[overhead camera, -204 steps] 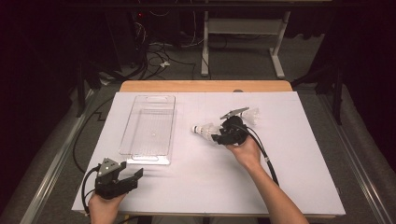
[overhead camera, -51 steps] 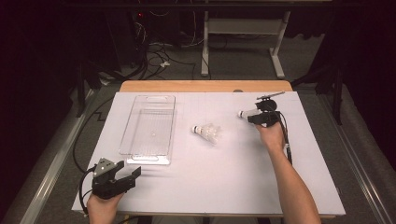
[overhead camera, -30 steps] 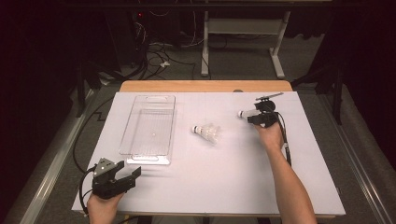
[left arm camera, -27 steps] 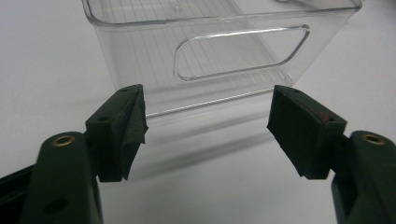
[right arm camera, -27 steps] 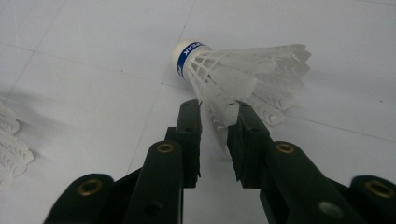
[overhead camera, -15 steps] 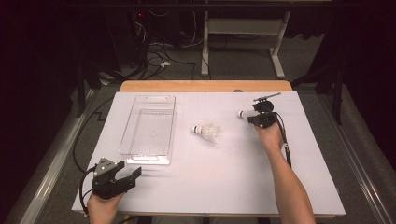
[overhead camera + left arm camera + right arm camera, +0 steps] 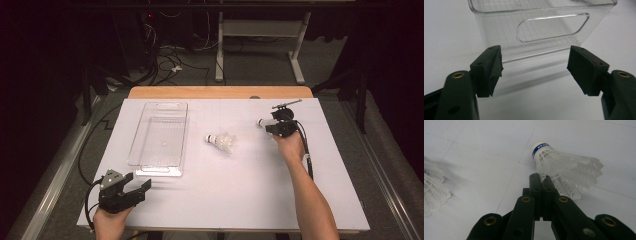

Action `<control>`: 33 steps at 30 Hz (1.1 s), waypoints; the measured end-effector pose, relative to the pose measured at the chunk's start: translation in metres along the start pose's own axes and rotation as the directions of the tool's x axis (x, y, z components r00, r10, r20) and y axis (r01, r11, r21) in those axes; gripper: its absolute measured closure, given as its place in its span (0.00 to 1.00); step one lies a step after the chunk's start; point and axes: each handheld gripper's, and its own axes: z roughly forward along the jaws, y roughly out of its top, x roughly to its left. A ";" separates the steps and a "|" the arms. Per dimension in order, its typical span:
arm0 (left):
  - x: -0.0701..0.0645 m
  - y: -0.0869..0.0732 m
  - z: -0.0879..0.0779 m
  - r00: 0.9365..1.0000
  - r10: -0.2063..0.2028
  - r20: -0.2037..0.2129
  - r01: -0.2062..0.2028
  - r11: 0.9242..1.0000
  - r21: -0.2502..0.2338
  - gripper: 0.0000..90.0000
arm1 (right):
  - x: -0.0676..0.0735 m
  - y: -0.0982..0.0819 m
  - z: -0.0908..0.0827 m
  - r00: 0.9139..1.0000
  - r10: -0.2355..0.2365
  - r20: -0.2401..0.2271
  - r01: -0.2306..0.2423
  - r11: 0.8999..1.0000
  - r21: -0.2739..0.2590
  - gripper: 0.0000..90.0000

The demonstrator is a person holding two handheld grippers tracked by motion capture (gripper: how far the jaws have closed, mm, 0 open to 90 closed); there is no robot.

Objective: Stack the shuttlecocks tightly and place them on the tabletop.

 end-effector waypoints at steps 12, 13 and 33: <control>0.000 0.000 0.000 1.000 0.003 -0.001 -0.003 1.000 0.000 0.32 | 0.004 -0.002 -0.010 1.000 -0.029 -0.010 0.029 0.999 -0.014 1.00; 0.000 0.000 -0.001 1.000 0.003 -0.001 -0.003 1.000 0.000 0.32 | 0.005 -0.002 -0.011 0.999 -0.035 -0.012 0.035 0.999 -0.014 1.00; 0.001 -0.001 -0.001 1.000 -0.002 -0.002 0.002 1.000 -0.005 0.32 | 0.003 -0.011 -0.024 0.998 -0.050 -0.044 0.048 0.998 -0.050 1.00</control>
